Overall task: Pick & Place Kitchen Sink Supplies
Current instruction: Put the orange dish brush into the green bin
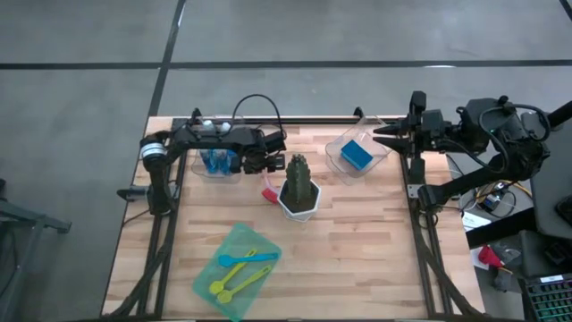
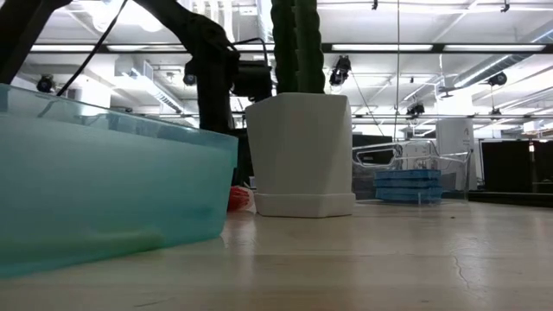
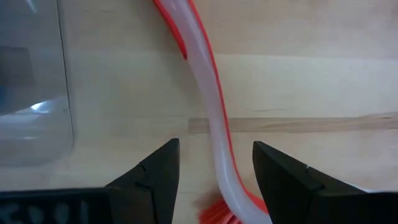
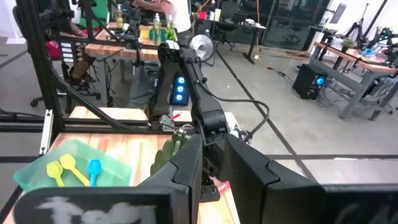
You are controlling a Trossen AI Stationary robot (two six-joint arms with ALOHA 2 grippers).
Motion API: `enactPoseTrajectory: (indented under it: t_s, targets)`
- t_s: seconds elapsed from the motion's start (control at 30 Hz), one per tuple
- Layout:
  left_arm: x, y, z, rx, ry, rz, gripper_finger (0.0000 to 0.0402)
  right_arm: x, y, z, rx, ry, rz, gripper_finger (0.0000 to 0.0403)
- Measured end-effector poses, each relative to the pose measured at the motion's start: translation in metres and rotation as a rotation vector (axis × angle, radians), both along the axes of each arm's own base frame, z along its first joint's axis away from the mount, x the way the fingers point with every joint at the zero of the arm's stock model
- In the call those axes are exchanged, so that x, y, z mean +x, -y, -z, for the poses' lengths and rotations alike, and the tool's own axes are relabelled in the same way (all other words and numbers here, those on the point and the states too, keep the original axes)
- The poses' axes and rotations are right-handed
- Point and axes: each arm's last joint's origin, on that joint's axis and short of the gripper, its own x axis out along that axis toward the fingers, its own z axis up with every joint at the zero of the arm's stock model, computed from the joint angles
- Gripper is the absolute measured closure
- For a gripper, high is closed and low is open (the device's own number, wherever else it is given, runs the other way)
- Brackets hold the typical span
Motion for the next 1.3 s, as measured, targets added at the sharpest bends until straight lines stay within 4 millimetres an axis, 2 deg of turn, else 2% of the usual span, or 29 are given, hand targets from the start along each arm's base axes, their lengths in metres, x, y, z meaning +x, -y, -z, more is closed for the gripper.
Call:
enactPoseTrajectory:
  t_s: [0.3, 0.53, 0.63, 0.87, 1.07, 1.3]
  targets:
    - [0.005, 0.013, -0.002, 0.02, 0.013, -0.002, 0.0215, 0.0, 0.0, 0.0, -0.004, -0.003, -0.001, 0.0337]
    - [0.015, 0.019, -0.02, 0.075, 0.076, -0.124, 0.023, 0.0, 0.0, 0.001, -0.012, -0.01, -0.002, 0.0337]
    - [0.016, 0.02, -0.021, 0.052, 0.088, -0.256, 0.0241, 0.0, 0.0, 0.003, -0.015, -0.033, -0.002, 0.0337]
    - [0.018, 0.034, -0.021, -0.018, 0.105, -0.462, 0.0256, -0.001, 0.0, 0.006, -0.023, -0.062, -0.003, 0.0337]
    - [0.014, 0.035, -0.02, 0.071, 0.074, -0.558, 0.026, -0.001, 0.0, 0.006, -0.039, -0.07, -0.007, 0.0337]
    - [0.013, 0.036, -0.005, 0.038, 0.109, -0.634, 0.0263, -0.002, 0.0, 0.007, -0.055, -0.081, -0.01, 0.0337]
